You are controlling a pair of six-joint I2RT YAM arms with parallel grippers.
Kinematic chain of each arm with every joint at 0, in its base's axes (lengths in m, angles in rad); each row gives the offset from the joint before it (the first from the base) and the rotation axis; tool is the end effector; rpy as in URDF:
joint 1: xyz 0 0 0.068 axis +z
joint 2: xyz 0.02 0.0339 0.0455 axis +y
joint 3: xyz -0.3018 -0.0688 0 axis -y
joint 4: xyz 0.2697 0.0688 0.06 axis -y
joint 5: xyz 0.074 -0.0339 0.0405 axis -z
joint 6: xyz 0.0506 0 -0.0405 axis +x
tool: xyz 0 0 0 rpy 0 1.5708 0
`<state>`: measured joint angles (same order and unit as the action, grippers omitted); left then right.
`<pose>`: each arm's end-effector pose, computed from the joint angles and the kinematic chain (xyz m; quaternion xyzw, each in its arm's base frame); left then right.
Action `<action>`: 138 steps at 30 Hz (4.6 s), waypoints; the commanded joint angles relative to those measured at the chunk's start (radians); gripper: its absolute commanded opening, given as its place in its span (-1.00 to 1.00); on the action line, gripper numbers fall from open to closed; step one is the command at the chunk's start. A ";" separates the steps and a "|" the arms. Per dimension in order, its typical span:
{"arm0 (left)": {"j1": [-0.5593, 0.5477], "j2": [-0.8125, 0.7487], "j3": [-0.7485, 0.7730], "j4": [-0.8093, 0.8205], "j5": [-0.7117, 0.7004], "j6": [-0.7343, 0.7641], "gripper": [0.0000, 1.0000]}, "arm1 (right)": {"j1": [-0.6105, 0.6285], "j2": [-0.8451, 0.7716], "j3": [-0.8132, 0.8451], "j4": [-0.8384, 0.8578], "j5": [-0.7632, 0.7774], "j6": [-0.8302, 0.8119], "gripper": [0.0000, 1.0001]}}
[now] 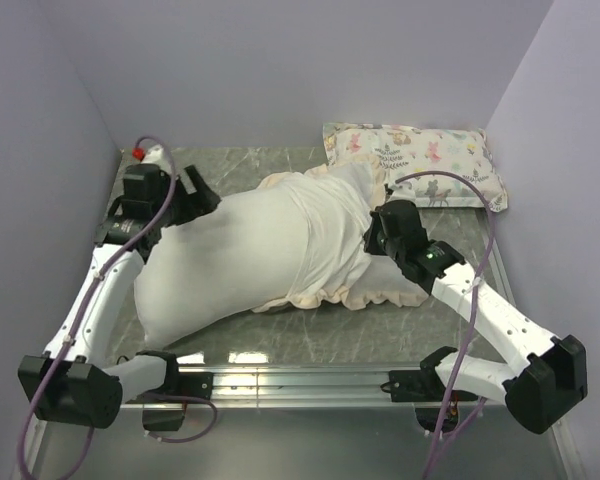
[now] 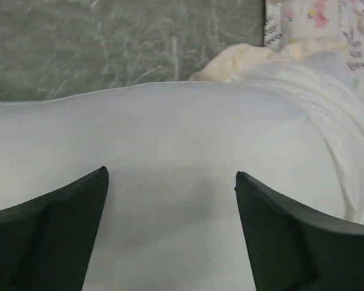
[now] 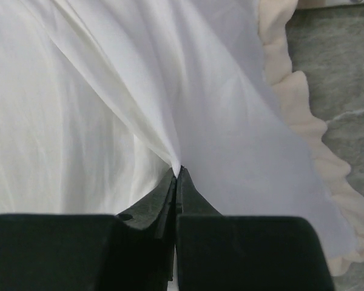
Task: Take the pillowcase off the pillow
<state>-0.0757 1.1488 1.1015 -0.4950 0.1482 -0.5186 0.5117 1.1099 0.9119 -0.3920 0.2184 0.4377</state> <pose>0.2735 -0.0282 0.3720 -0.1552 0.8551 -0.2053 0.4502 0.2360 0.1200 0.3209 0.0189 0.8782 0.1285 0.4603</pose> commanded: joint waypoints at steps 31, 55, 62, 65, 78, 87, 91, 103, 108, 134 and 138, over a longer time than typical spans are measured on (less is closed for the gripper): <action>-0.658 0.134 -0.055 -0.005 -0.521 -0.067 -0.99 | 0.507 -0.082 -0.186 0.097 0.144 0.162 0.65; -0.432 -0.126 0.005 -0.102 -0.466 0.121 -0.99 | -0.042 -0.163 0.028 -0.288 0.435 0.050 -1.00; -0.432 -0.182 -0.090 -0.076 -0.207 0.100 -0.99 | -0.065 -0.209 0.084 -0.240 0.153 -0.020 -0.52; -0.443 -0.190 -0.159 -0.033 -0.139 0.074 -0.99 | 0.000 -0.252 0.146 -0.211 0.143 -0.036 0.05; -0.569 -0.193 -0.331 0.062 -0.145 -0.041 -0.99 | 0.175 0.197 0.424 -0.074 0.015 -0.183 0.58; -0.605 -0.207 -0.341 0.018 -0.176 -0.057 -0.99 | 0.194 0.583 0.674 -0.146 0.157 -0.189 0.51; -0.610 -0.244 -0.310 -0.028 -0.213 -0.067 -0.99 | 0.160 0.617 0.685 -0.186 0.298 -0.162 -0.08; -0.610 -0.391 -0.255 -0.155 -0.263 -0.113 -0.99 | -0.278 0.498 0.550 -0.156 0.171 -0.051 -1.00; -0.610 -0.426 -0.214 -0.207 -0.369 -0.138 -0.99 | -0.358 0.476 0.522 -0.133 0.092 -0.034 -1.00; -0.351 0.017 -0.002 0.095 -0.211 -0.031 -0.99 | 0.502 -0.099 0.050 -0.149 0.271 0.088 0.57; -0.314 0.064 0.006 0.114 -0.176 -0.037 -0.99 | 0.689 -0.004 0.083 -0.250 0.418 0.173 0.63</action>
<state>-0.4221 1.1854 1.0630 -0.4557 -0.0422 -0.5720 1.1122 1.0630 0.9726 -0.5583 0.4671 0.5117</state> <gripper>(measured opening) 0.024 0.806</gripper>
